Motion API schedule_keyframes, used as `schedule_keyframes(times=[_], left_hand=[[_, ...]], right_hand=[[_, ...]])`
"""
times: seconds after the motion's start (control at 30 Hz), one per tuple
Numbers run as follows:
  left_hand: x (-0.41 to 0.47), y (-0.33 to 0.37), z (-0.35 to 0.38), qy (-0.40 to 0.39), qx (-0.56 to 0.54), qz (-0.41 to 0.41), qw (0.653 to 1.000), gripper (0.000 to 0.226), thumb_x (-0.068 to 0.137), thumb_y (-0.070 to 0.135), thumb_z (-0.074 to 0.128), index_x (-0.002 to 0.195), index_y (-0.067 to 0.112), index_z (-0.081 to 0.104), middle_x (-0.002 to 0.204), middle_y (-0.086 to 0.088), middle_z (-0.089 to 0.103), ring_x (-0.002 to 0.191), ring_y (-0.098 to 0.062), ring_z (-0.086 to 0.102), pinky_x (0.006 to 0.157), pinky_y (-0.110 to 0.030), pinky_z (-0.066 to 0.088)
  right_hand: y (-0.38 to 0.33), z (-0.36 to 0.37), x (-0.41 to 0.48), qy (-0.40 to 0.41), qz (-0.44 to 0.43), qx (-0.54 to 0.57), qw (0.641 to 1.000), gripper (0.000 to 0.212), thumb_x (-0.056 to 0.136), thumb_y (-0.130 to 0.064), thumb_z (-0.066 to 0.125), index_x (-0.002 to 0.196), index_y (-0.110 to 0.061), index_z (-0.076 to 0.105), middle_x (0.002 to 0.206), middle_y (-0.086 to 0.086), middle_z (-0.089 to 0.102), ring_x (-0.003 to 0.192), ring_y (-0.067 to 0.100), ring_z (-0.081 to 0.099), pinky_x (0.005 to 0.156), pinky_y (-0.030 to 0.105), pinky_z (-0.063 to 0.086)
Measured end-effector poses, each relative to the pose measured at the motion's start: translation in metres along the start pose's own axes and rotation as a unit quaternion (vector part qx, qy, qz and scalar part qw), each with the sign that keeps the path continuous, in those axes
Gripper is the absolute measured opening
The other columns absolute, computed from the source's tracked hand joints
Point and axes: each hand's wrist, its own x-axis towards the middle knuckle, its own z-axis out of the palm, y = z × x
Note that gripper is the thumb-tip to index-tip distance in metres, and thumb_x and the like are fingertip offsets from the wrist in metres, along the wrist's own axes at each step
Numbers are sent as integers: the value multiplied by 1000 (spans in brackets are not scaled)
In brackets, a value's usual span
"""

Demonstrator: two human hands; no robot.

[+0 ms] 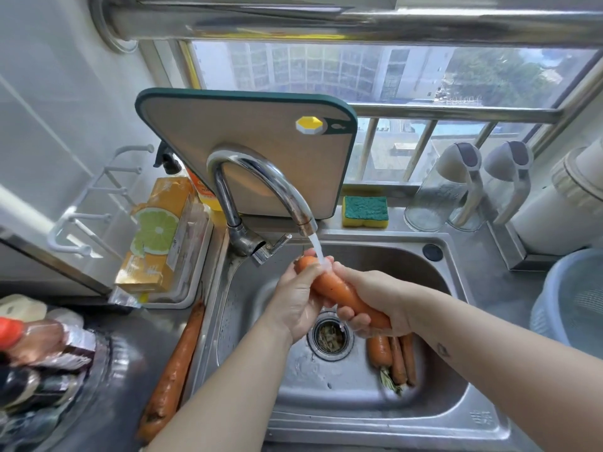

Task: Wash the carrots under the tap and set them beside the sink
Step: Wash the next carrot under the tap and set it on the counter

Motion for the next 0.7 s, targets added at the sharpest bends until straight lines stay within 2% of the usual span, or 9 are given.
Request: schedule_keyframes(times=[0.1,0.17,0.23,0.3,0.4,0.47,0.53,0.6,0.7], left_hand=[[4,3,6,118,68,38,990,6,92,10,53,97,7,54,74,-9,62,60,-18,60,56,-28,49],[6,7,9,174,72,51,981,11,93,15,53,86,7,54,76,-10,60,61,-19,58,56,-28,50],[7,12,10,194,67,57,977,19,94,24,54,82,10,53,74,-6,59,60,-17,57,56,-28,50],[7,17,8,195,40,44,979,24,96,30,52,81,12,50,73,-5,58,59,-16,56,57,-30,49],[4,18,7,151,14,11,988,27,99,32,45,86,9,48,82,-14,57,69,-24,57,62,-36,49],[1,12,6,104,45,22,993,24,101,31,41,104,8,46,95,-19,59,78,-28,62,64,-38,52],[-3,8,3,76,67,43,994,21,101,27,40,111,9,43,99,-19,59,81,-27,63,65,-38,53],[-4,10,-3,60,78,49,994,23,101,24,41,114,5,42,101,-22,58,83,-28,63,69,-40,54],[-1,20,-11,78,82,40,993,22,100,25,43,110,6,46,96,-18,58,80,-27,61,73,-45,53]], right_hand=[[1,11,1,50,-107,-147,982,51,95,-55,38,92,-8,58,60,2,51,43,10,44,39,16,38],[1,20,0,81,-180,-284,938,34,99,-41,41,87,-11,55,63,0,52,46,11,48,42,16,40],[1,20,3,107,-227,-392,885,21,97,-32,47,88,-14,52,70,-2,56,54,12,52,51,20,44],[0,13,6,131,-245,-432,858,13,95,-29,52,92,-16,54,76,-2,58,61,12,54,64,29,49],[0,0,10,170,-256,-381,872,17,89,-34,61,85,-18,65,70,-3,62,56,8,53,62,31,49],[1,-3,15,228,-261,-343,873,37,80,-50,65,79,-14,71,66,1,67,52,6,52,57,30,47],[2,0,18,269,-258,-342,863,50,73,-61,62,72,-13,71,66,4,69,50,7,53,54,31,47],[4,5,18,234,-263,-324,878,41,81,-53,61,73,-13,70,66,3,69,48,7,52,53,28,47],[1,7,11,109,-256,-266,923,18,94,-24,55,87,-11,64,70,3,60,49,4,51,50,16,42]])
